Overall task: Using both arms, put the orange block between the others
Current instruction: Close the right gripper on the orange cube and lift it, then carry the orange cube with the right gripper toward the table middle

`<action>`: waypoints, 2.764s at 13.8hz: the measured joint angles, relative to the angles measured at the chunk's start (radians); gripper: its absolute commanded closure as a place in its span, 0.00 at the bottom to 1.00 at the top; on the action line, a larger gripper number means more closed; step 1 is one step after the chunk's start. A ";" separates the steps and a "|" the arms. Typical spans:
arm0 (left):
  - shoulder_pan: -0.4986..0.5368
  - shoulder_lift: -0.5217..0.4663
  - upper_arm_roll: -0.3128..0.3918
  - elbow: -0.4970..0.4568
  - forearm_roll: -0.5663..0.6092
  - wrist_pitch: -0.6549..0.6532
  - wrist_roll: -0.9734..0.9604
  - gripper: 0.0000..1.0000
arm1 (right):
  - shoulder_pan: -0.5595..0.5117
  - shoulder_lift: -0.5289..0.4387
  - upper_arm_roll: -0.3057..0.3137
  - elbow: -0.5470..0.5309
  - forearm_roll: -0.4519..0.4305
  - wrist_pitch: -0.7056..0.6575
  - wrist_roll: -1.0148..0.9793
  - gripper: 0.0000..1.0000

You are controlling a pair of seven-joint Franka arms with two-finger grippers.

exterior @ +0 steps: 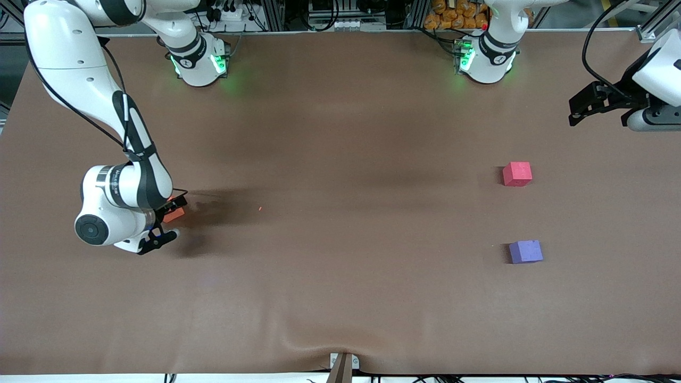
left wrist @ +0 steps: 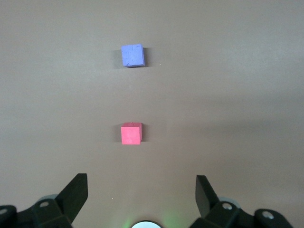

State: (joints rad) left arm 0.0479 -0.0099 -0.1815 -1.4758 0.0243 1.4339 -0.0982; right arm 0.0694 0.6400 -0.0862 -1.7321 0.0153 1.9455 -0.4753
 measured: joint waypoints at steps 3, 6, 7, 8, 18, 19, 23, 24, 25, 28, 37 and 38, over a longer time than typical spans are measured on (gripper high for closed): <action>0.000 0.000 -0.002 0.000 0.000 -0.017 0.000 0.00 | -0.001 0.000 -0.003 -0.007 0.000 0.000 -0.034 0.19; 0.000 0.000 -0.002 0.001 0.000 -0.022 0.000 0.00 | -0.002 0.000 -0.006 -0.007 -0.001 0.007 -0.098 0.44; 0.000 0.000 -0.002 0.001 0.000 -0.022 0.000 0.00 | -0.002 -0.001 -0.008 -0.006 -0.001 0.014 -0.124 0.53; 0.000 0.000 -0.003 0.001 0.000 -0.023 0.000 0.00 | -0.004 -0.003 -0.009 -0.006 -0.001 0.025 -0.146 0.57; 0.001 0.000 -0.004 0.001 -0.031 -0.032 0.000 0.00 | 0.105 -0.041 0.044 0.098 0.134 0.081 0.180 0.56; 0.002 0.000 -0.002 0.001 -0.037 -0.032 0.000 0.00 | 0.157 -0.050 0.047 0.106 0.164 0.081 0.262 0.57; 0.003 0.000 0.000 0.001 -0.040 -0.032 0.000 0.00 | 0.348 -0.059 0.051 0.117 0.309 0.090 0.529 0.57; 0.003 0.000 0.000 0.001 -0.040 -0.032 0.000 0.00 | 0.391 -0.058 0.052 0.121 0.340 0.100 0.572 0.57; 0.003 0.000 0.000 0.001 -0.040 -0.032 0.000 0.00 | 0.429 -0.056 0.051 0.125 0.366 0.115 0.610 0.57; 0.003 0.000 -0.001 0.001 -0.040 -0.032 0.000 0.00 | 0.530 -0.041 0.052 0.127 0.471 0.188 0.732 0.57; 0.002 0.000 -0.001 -0.001 -0.040 -0.033 0.000 0.00 | 0.744 0.056 0.051 0.187 0.635 0.369 0.942 0.52; 0.002 0.000 -0.001 -0.001 -0.040 -0.033 0.000 0.00 | 0.755 0.069 0.051 0.195 0.637 0.397 0.957 0.52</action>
State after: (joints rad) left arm 0.0503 -0.0098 -0.1829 -1.4770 -0.0159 1.4012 -0.0982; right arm 0.8248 0.7088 -0.0350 -1.5374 0.6521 2.3424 0.4822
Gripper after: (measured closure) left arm 0.000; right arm 0.419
